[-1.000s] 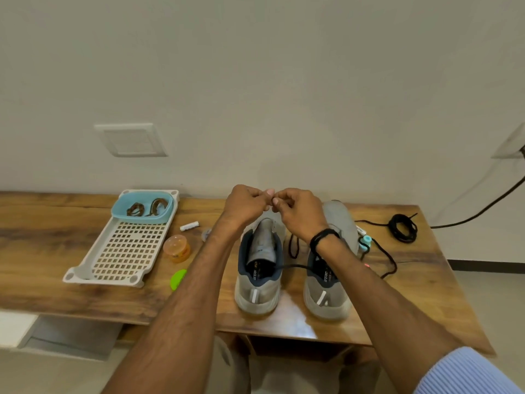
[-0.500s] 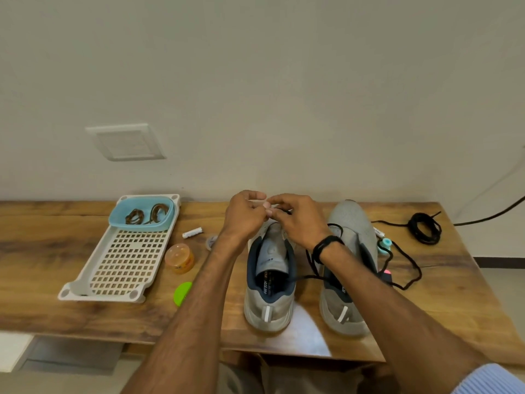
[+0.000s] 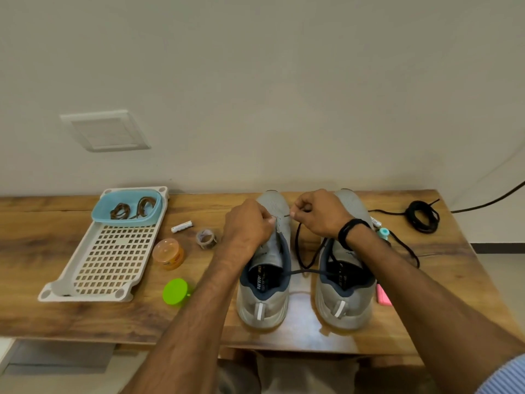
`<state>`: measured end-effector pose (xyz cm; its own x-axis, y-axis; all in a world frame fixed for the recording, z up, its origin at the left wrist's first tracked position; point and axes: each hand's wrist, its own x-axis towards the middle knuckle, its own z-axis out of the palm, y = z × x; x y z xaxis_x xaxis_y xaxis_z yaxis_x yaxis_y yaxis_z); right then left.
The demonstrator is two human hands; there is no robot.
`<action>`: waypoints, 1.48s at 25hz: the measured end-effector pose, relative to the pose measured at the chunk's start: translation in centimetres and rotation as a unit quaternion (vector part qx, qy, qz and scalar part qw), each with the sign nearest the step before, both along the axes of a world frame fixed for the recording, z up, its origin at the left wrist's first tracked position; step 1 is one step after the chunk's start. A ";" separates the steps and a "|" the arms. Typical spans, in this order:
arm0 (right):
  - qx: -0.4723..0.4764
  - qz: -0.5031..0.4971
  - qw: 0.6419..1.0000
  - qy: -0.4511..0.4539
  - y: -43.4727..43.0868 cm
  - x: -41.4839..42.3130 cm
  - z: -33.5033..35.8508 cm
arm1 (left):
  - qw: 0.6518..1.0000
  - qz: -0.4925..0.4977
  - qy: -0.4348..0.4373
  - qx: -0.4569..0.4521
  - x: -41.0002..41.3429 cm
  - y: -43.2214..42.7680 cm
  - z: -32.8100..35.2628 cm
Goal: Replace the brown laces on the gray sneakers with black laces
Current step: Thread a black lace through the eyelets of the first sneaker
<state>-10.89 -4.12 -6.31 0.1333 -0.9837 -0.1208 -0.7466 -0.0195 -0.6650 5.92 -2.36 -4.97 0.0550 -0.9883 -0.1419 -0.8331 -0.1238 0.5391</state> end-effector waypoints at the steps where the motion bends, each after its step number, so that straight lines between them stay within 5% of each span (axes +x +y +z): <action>1: -0.006 0.010 1.000 0.011 0.1 0.0 -0.1 | 1.000 0.002 -0.002 0.002 -0.1 -0.1 -0.4; 10: -0.038 0.044 0.997 0.049 -0.2 1.2 -0.4 | 0.993 0.092 0.078 0.013 -1.0 0.0 -2.1; 15: -0.013 0.076 0.993 0.095 -0.6 1.4 -0.4 | 0.991 0.104 0.054 0.071 -1.7 -0.1 -1.8; 20: 0.022 0.057 0.997 0.044 -1.1 0.8 -0.3 | 0.990 0.071 0.029 0.119 -1.9 -0.3 -1.7; 28: 0.046 0.039 0.998 -0.021 -0.7 0.5 -0.4 | 0.965 0.143 0.186 0.115 -1.1 -0.4 -2.4; 37: -0.019 0.090 0.991 0.096 -0.4 1.3 0.5 | 0.975 0.119 0.161 0.094 -0.9 -0.5 -2.3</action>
